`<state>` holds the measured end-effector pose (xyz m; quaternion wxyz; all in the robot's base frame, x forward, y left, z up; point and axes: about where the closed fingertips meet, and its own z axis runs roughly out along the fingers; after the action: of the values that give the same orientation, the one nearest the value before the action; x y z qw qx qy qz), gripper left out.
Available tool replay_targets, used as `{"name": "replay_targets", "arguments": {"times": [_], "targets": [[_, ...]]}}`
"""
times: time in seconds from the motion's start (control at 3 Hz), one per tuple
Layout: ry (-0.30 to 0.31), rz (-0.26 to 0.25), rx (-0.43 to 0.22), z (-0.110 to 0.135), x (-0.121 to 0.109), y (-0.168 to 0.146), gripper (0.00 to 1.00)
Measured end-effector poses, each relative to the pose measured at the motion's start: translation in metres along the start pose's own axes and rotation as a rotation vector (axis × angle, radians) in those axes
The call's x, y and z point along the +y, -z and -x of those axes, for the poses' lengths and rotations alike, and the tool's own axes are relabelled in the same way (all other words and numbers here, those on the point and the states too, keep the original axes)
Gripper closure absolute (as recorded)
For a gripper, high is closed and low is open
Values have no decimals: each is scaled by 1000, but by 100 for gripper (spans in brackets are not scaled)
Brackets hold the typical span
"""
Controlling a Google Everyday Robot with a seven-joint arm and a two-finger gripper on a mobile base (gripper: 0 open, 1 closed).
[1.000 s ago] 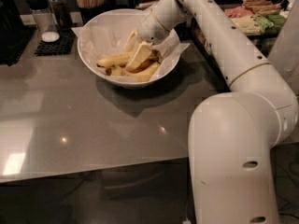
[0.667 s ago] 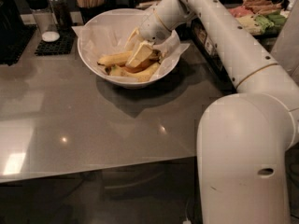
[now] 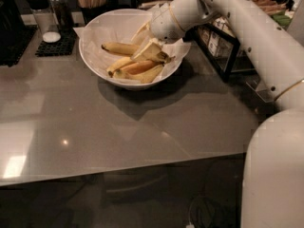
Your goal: Pick banana from white bowl
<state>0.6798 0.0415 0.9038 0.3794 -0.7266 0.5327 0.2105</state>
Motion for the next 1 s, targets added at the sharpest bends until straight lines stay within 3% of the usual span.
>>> {"name": "replay_targets", "arguments": {"times": [0.33,1.0], "targets": [[-10,-28,3,13,24,17,100],[-124,-70,46,29,89,35,100]]}}
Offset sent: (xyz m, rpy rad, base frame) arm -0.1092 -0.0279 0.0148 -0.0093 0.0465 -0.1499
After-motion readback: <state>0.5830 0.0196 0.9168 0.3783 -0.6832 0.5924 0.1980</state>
